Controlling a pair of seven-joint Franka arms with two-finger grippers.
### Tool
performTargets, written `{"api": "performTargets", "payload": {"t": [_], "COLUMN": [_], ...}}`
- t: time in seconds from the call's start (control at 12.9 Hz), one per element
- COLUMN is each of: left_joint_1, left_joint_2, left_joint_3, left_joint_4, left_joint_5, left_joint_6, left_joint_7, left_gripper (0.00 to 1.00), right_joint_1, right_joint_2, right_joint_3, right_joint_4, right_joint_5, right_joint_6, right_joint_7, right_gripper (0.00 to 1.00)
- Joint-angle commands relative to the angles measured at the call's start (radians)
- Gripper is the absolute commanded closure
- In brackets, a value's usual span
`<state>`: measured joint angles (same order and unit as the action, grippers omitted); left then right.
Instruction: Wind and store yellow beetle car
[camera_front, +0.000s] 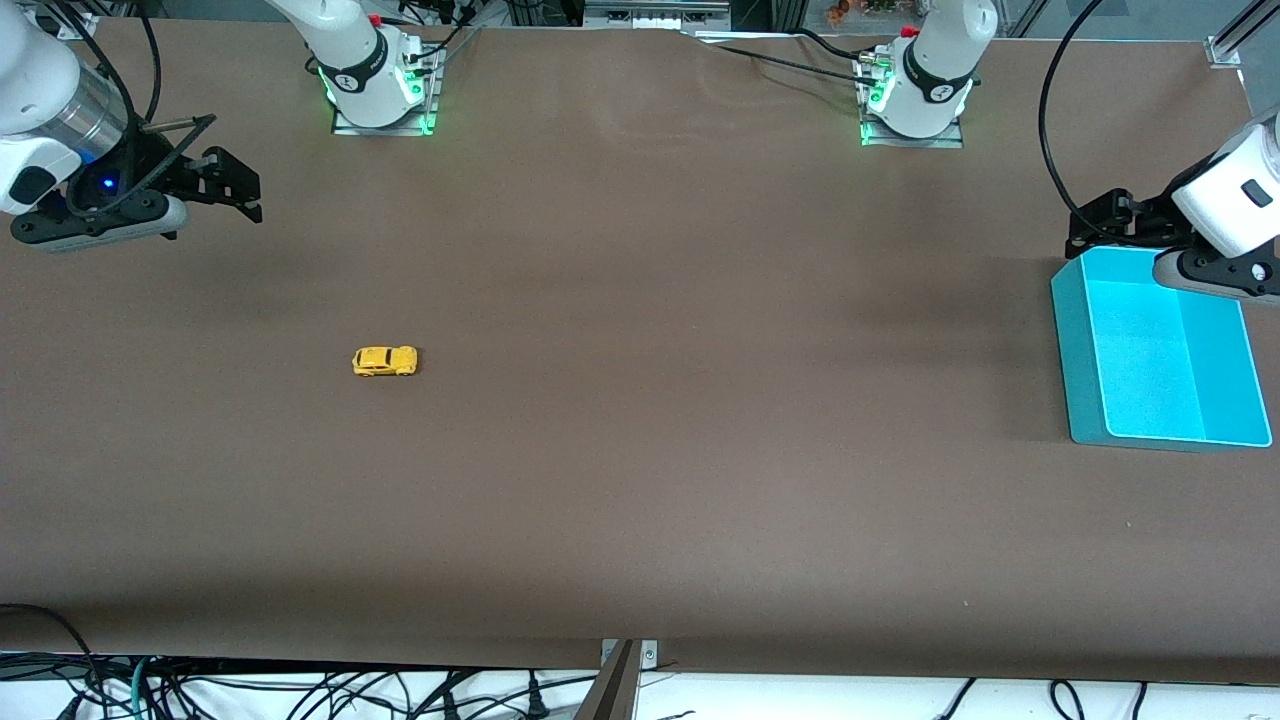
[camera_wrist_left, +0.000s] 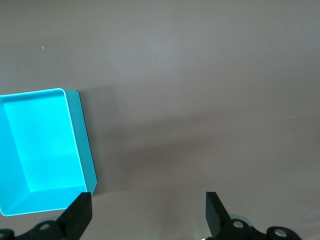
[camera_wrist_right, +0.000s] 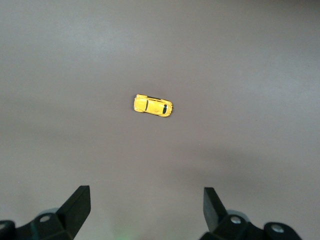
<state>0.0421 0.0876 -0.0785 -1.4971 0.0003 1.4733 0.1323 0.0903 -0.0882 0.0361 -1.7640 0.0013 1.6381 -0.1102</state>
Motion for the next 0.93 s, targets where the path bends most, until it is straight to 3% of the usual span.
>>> {"api": "performTargets", "payload": {"t": [0.0,0.85], "left_joint_1": [0.009,0.001], "left_joint_2": [0.009,0.011], "left_joint_3": [-0.003,-0.004], "left_joint_4": [0.025,0.026], "left_joint_5": [-0.017,-0.019], "left_joint_6": [-0.008,-0.008], "left_joint_7": [0.023,0.023], "left_gripper": [0.0,0.0], "right_joint_1": [0.012,0.012], "right_joint_2": [-0.001,0.01], "right_joint_3": [-0.01,-0.01], "right_joint_4": [0.02,-0.002], "right_joint_5": [-0.009,-0.011], "right_joint_6": [-0.015,0.018], "right_joint_7": [0.006,0.007], "right_gripper": [0.0,0.0]}}
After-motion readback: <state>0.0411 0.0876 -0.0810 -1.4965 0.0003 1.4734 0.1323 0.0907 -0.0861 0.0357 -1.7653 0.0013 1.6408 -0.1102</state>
